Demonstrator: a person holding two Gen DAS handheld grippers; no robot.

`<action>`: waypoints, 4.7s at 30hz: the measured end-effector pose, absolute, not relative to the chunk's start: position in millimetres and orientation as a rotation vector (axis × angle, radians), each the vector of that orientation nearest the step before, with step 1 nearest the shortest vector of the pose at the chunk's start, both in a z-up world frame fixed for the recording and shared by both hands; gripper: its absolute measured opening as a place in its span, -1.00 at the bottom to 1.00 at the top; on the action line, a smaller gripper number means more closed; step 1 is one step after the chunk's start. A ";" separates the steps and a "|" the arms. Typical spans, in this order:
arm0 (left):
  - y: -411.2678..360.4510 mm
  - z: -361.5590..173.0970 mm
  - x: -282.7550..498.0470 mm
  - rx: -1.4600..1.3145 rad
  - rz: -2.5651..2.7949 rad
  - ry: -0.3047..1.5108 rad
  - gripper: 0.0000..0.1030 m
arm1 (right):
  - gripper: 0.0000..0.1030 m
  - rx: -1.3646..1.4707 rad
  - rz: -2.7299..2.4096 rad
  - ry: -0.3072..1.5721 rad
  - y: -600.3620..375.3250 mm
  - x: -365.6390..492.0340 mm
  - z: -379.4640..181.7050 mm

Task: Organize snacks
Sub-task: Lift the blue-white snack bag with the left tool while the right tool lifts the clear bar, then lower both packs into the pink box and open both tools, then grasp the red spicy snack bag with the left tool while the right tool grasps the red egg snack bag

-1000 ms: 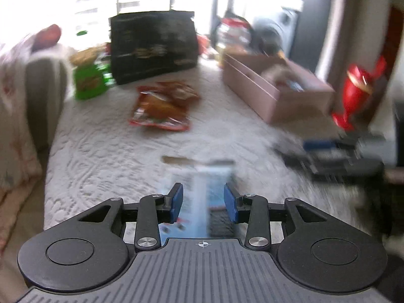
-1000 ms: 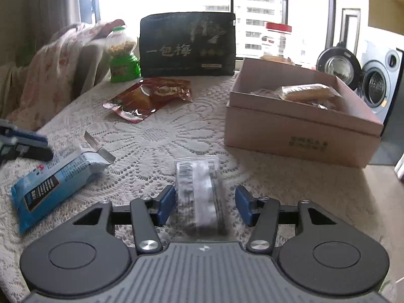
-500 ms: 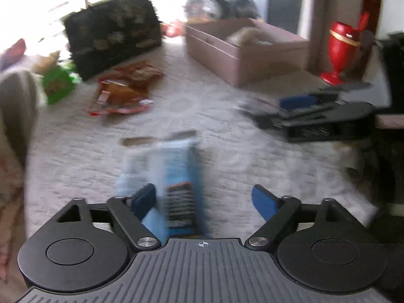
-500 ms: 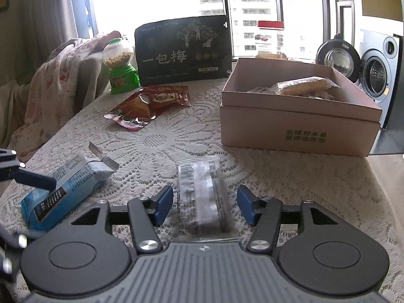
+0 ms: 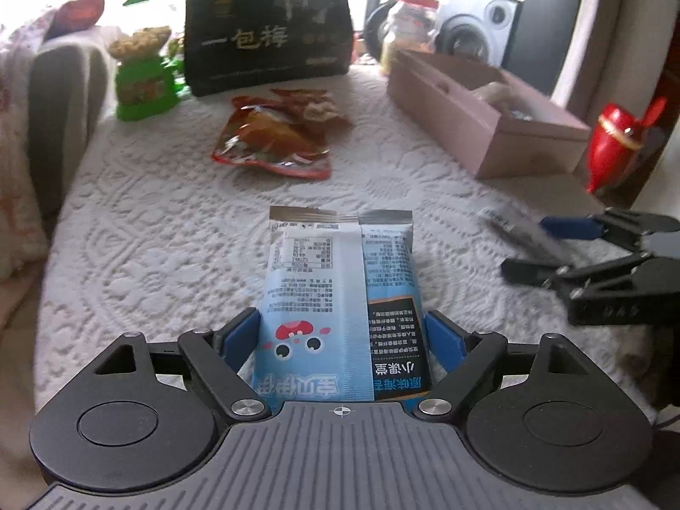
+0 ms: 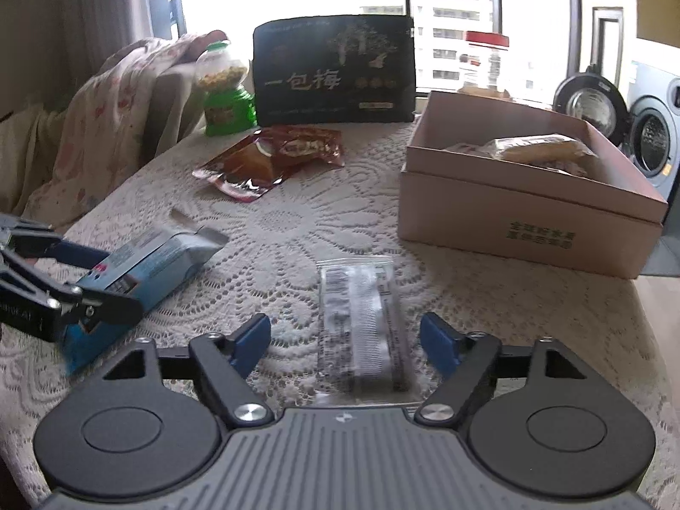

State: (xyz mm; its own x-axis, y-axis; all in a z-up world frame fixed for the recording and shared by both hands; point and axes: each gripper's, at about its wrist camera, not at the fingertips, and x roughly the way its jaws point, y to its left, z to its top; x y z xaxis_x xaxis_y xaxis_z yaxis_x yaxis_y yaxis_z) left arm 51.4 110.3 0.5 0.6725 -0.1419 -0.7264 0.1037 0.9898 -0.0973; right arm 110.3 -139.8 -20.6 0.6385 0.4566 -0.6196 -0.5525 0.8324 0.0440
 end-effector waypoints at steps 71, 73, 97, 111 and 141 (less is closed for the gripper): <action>-34.3 81.2 248.0 -0.171 -0.422 0.582 0.65 | -0.31 -0.176 0.292 0.439 -235.5 191.0 144.0; -40.0 65.4 272.3 -0.144 -0.416 0.643 0.66 | -0.31 -0.169 0.287 0.471 -230.4 214.9 138.2; 40.3 73.3 252.7 -0.205 -0.465 0.634 0.54 | -0.10 -0.024 0.490 0.763 -177.4 327.5 77.3; 222.2 28.8 208.2 -0.487 -0.003 0.632 0.52 | 0.17 -0.137 0.617 0.835 -21.9 298.6 78.1; 187.9 7.3 213.9 -0.260 -0.116 0.757 0.30 | -0.05 -0.255 0.548 0.922 5.4 255.2 19.6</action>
State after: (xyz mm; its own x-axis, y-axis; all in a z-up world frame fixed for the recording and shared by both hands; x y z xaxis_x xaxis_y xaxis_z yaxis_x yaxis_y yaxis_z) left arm 213.9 187.9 7.3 0.7222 -0.1973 -0.6630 0.0110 0.9616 -0.2743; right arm 255.2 5.4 19.6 0.4806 0.3375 -0.8094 -0.5494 0.8353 0.0221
